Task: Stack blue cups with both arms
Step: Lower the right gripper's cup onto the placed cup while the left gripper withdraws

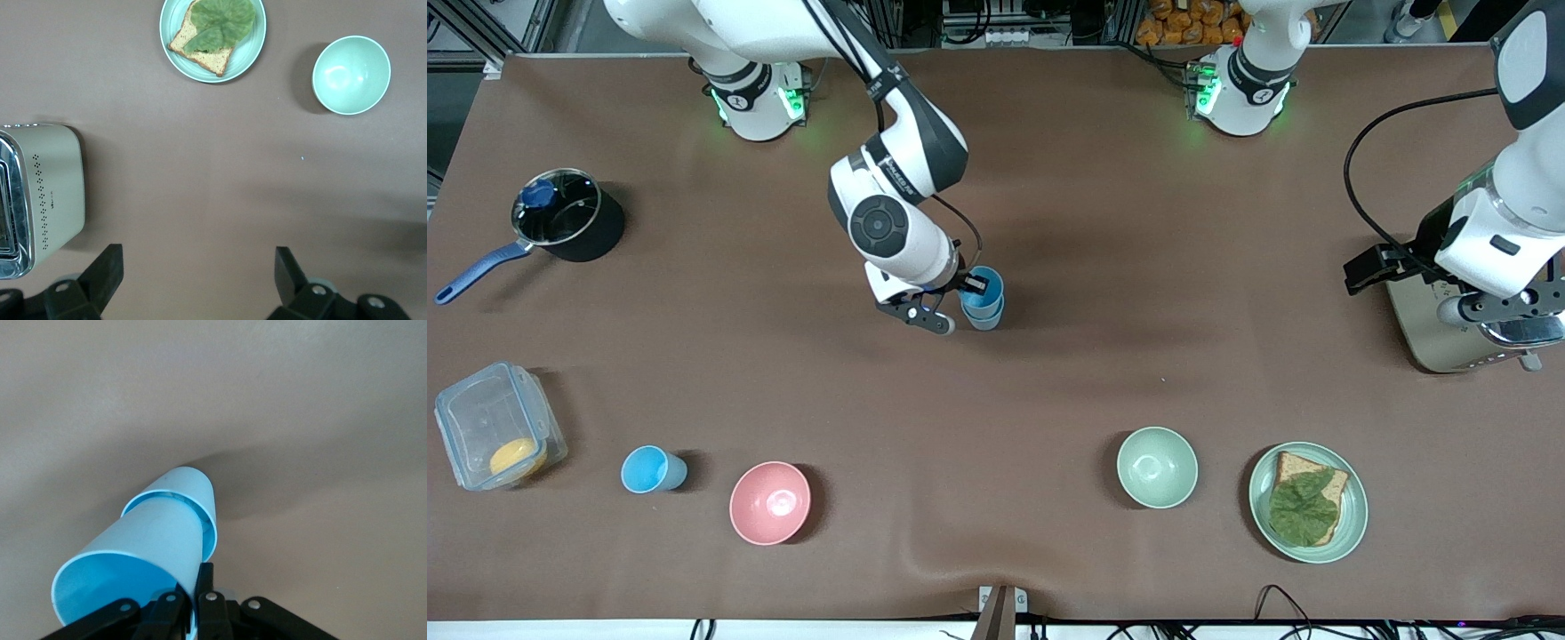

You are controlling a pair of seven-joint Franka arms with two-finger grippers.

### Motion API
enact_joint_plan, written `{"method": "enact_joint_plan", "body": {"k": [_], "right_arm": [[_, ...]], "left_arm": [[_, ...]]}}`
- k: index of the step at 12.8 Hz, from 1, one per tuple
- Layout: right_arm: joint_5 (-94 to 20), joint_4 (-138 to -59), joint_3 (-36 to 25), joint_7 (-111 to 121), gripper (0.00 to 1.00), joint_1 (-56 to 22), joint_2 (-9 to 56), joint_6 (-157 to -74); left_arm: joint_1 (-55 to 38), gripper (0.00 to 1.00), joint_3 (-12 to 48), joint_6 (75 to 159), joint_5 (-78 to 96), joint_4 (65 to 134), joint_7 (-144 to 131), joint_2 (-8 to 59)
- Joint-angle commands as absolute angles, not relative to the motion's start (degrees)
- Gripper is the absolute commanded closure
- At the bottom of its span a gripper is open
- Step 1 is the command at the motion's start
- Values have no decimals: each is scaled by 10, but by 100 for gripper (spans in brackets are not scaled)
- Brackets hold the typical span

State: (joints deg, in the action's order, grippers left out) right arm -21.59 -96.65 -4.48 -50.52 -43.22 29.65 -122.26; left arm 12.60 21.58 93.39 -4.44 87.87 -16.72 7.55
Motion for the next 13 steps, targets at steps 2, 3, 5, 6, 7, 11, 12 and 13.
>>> {"method": "enact_joint_plan", "body": {"k": [2, 3, 5, 6, 7, 11, 12, 13], "right_arm": [[-229, -961, -53, -514, 96, -442, 303, -1225], [-228, -962, -53, -513, 60, -442, 304, -1222], [-224, -961, -53, -513, 0, -442, 300, -1219], [-224, -961, -53, -513, 0, -441, 298, -1219], [-224, -960, -54, -512, 0, -439, 294, -1218], [-210, -955, -67, -476, 0, -410, 231, -1164], [-205, -957, -69, -432, 0, -395, 218, -1154], [-204, -958, -69, -371, 0, -372, 206, -1131]], "left_arm": [[133, 0, 217, 928, -56, 888, -145, 59], [133, 0, 216, 926, -56, 878, -139, 59], [133, 0, 216, 918, -57, 868, -133, 59], [133, 0, 215, 916, -57, 864, -132, 59], [133, 0, 214, 915, -60, 861, -128, 59], [133, 0, 214, 915, -76, 860, -108, 59], [133, 0, 214, 915, -76, 860, -109, 59], [133, 0, 214, 915, -76, 860, -108, 59]]}}
